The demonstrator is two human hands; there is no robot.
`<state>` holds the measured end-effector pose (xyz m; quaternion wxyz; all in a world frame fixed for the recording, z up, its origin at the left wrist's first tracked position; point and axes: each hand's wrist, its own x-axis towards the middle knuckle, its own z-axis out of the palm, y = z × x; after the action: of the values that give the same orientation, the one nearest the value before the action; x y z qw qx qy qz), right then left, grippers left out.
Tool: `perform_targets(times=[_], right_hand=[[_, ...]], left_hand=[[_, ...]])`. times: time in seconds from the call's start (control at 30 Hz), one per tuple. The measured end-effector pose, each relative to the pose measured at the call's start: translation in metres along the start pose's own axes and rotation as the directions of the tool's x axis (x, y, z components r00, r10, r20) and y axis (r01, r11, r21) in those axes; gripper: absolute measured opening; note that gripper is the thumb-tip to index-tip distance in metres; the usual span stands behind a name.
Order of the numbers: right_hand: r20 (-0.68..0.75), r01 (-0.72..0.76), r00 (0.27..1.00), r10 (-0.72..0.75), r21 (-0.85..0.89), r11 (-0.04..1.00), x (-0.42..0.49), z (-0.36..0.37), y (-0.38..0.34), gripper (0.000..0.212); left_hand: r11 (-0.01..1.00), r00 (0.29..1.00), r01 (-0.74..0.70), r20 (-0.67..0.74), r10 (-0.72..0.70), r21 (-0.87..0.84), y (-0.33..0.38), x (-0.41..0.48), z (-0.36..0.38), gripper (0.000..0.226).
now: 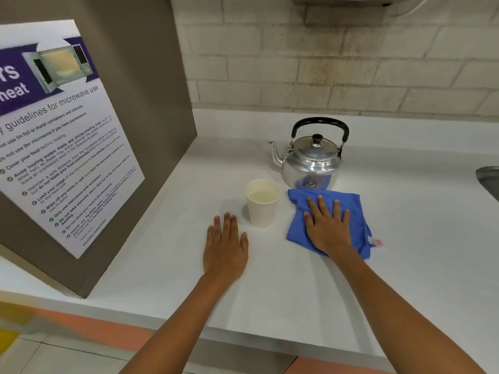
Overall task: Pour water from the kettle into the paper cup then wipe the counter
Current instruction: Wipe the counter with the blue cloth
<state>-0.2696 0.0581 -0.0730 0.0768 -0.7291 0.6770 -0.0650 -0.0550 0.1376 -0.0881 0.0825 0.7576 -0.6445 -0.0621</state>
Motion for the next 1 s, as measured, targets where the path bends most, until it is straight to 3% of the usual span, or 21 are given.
perform_targets(times=[0.17,0.4,0.53,0.7,0.9,1.0], right_hand=[[0.007,0.112,0.994,-0.112,-0.026,0.993,-0.036,0.010,-0.005,0.056],[0.004,-0.064,0.998,0.064,-0.044,0.997,-0.071,0.005,0.010,0.063],[0.028,-0.054,0.998,0.056,-0.053,0.997,-0.100,0.008,-0.015,0.106],[0.032,-0.022,0.999,0.023,-0.035,0.999,-0.117,0.023,-0.046,0.094],[0.038,0.020,0.999,-0.018,-0.045,0.999,-0.117,0.022,-0.059,0.090],[0.054,0.033,0.998,-0.035,0.043,0.999,-0.114,0.018,-0.052,0.067]], left_hand=[[1.000,1.000,-0.001,-0.003,0.001,0.009,-0.002,0.001,0.001,0.057],[1.000,1.000,-0.008,-0.003,0.008,-0.007,-0.001,0.000,0.000,0.057],[1.000,1.000,-0.004,-0.002,0.003,-0.017,-0.001,0.000,-0.002,0.057],[0.998,1.000,-0.008,0.012,0.008,-0.067,-0.001,0.000,-0.007,0.056],[0.922,0.986,0.016,-0.147,-0.079,-0.387,0.001,-0.016,-0.015,0.044],[0.917,0.978,-0.037,-0.202,-0.048,-0.398,0.013,-0.032,-0.014,0.036]])
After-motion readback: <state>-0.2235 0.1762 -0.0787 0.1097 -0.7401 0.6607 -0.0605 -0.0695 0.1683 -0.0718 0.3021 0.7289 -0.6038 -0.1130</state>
